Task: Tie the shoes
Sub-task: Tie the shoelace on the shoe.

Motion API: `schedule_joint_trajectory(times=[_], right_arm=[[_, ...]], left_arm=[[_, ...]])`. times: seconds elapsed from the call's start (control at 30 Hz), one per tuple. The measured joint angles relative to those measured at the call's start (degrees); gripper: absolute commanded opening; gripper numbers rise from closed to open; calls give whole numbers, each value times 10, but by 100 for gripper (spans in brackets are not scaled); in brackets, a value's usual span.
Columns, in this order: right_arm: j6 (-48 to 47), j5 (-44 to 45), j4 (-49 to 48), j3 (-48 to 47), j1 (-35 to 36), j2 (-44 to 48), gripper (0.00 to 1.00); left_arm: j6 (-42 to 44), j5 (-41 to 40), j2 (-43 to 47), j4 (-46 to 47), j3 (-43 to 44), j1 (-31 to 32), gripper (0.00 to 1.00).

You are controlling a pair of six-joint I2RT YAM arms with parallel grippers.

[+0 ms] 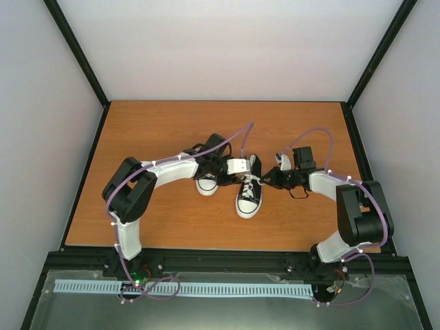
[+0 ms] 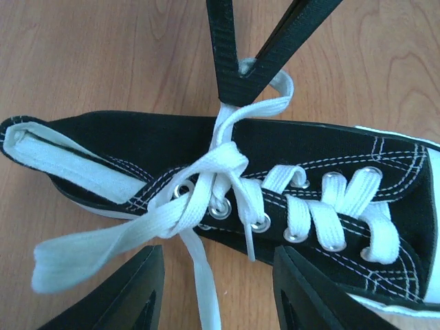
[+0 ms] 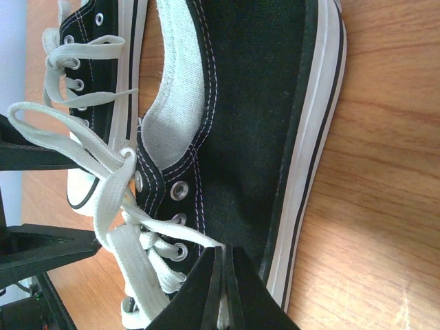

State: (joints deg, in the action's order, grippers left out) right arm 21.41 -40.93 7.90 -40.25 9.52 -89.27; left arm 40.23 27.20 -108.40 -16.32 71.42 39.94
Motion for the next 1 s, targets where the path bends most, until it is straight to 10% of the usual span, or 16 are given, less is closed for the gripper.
schedule_joint_trajectory(times=[0.47, 0.67, 1.0], right_arm=[[0, -2, 0, -17, 0, -14, 3], [0, -3, 1, -24, 0, -19, 3], [-6, -4, 4, -55, 0, -23, 3]], left_arm=[[-10, -11, -23, 74, -25, 18, 30], [-10, -25, -26, 85, -28, 19, 2], [-10, -41, -25, 23, -24, 17, 1]])
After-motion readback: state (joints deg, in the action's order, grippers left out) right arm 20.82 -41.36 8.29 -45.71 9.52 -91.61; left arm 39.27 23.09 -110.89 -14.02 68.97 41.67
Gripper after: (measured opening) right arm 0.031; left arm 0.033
